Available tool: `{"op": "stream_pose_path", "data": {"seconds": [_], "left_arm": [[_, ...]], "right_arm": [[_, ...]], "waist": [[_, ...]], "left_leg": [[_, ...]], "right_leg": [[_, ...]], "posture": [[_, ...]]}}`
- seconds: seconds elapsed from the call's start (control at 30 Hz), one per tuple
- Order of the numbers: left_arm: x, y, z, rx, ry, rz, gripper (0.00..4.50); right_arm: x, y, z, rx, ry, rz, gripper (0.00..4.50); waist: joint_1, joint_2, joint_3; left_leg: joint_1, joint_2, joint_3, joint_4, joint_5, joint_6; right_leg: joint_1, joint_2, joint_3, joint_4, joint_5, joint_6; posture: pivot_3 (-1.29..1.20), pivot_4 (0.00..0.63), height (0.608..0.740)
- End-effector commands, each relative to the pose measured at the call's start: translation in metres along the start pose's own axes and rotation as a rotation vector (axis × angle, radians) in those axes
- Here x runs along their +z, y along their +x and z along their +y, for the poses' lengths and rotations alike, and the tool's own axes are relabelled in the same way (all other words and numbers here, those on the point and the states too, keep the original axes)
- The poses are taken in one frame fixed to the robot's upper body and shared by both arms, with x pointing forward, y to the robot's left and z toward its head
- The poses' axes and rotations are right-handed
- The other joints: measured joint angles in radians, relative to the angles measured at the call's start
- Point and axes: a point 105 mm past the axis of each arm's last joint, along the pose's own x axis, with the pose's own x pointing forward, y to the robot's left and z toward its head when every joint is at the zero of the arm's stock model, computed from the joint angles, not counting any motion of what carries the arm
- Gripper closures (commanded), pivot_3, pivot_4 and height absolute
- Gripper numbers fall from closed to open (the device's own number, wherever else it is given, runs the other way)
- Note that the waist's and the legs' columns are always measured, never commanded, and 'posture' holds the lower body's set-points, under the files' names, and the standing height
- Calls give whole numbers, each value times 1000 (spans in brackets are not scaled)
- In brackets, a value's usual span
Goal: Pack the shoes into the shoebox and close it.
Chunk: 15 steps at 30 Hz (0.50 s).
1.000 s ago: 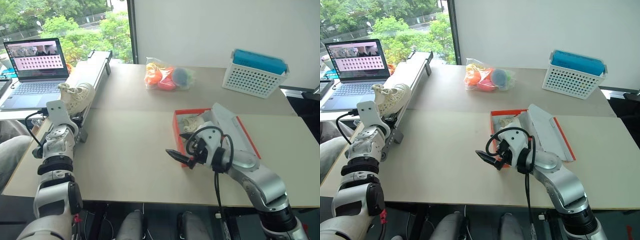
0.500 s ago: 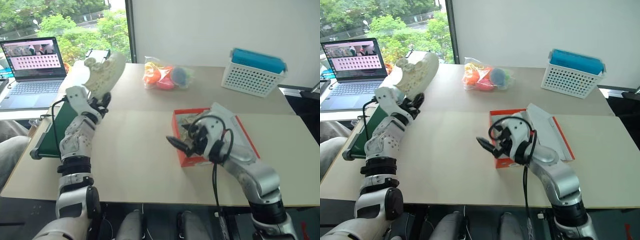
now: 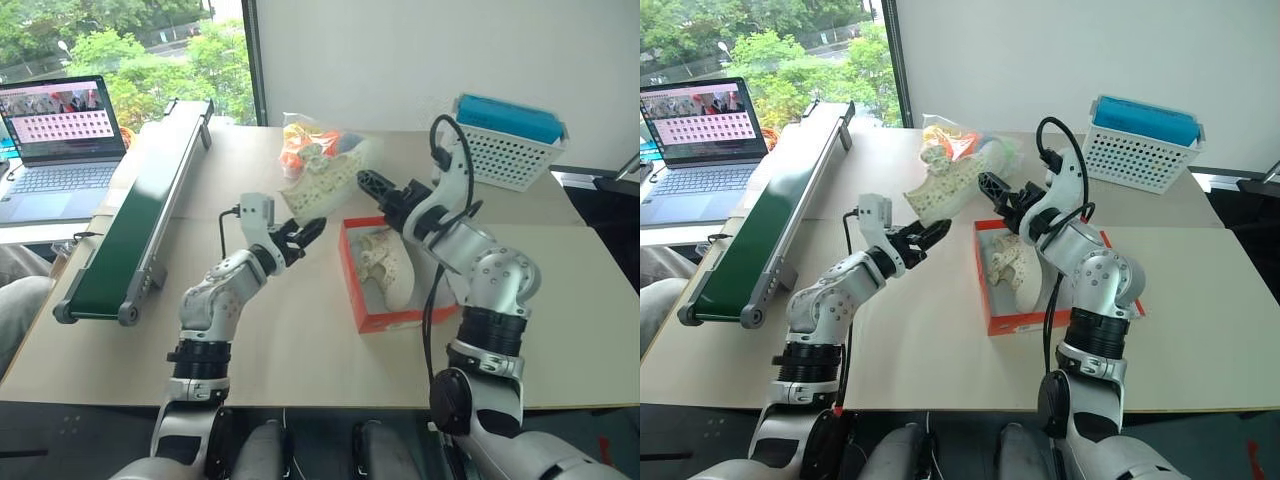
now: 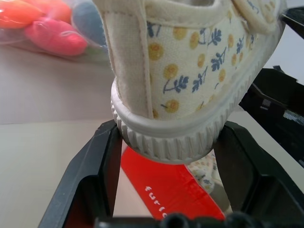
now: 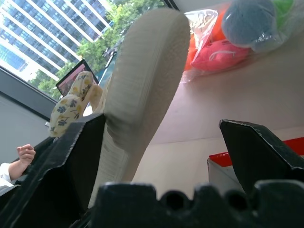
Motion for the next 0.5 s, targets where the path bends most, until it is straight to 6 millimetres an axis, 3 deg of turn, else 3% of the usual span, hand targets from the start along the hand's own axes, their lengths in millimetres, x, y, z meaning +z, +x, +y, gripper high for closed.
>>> {"op": "stream_pose_path", "data": {"seconds": [0.03,0.2,0.3,0.5], "left_arm": [[17,0,-14,-55,31,-59,1949],[17,1,-12,-54,50,-56,1949],[18,1,-10,-45,53,-60,1956],[18,1,-8,-32,67,-63,1956]], "right_arm": [[15,2,16,53,33,-47,0],[15,4,22,68,70,-51,0],[14,4,20,56,85,-49,678],[11,2,23,58,95,-47,2653]], "waist": [[-1,0,0],[-1,0,0],[-1,0,0],[-1,0,0]], "left_leg": [[0,0,0,0,0,0],[0,0,0,0,0,0],[0,0,0,-1,0,0],[0,0,0,-1,0,0]], "right_leg": [[0,0,0,0,0,0],[0,0,0,0,0,0],[0,0,0,0,0,0],[0,0,0,0,0,0]], "posture": [[0,150,705],[0,150,705],[0,150,705],[0,150,705]]}}
